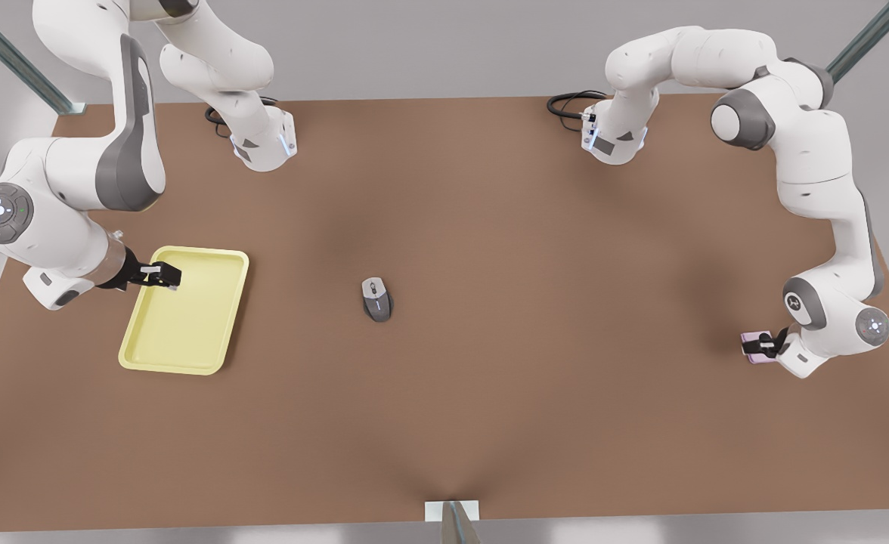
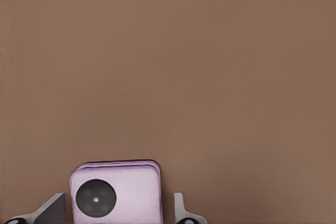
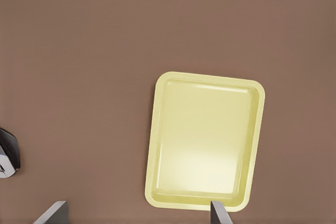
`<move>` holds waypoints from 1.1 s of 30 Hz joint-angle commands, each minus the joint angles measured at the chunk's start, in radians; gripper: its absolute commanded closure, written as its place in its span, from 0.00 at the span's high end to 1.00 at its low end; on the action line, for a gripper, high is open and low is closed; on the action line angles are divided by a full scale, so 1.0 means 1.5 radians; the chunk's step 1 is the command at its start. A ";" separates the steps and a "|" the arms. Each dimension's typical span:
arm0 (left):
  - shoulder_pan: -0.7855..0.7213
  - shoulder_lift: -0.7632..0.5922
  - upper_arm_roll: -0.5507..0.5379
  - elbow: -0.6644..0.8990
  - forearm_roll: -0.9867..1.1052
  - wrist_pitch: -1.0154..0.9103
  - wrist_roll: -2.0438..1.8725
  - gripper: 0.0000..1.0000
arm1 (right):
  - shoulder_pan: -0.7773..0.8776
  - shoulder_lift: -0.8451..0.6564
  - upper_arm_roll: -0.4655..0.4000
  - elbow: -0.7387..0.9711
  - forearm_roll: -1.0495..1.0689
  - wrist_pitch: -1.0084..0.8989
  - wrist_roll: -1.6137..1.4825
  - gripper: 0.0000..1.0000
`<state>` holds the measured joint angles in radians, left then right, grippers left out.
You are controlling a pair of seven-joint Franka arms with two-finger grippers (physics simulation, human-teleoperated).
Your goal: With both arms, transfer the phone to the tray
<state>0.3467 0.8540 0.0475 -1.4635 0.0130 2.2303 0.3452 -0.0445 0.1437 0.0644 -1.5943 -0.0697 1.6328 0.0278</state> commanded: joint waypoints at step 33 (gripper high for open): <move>0.000 -0.004 0.001 -0.023 0.007 0.007 -0.113 0.85 | 0.000 0.000 0.000 0.000 0.001 -0.001 -0.001 1.00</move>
<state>0.3467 0.8487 0.0490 -1.4991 0.0231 2.2426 0.2060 -0.0446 0.1449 0.0644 -1.5943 -0.0681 1.6310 0.0280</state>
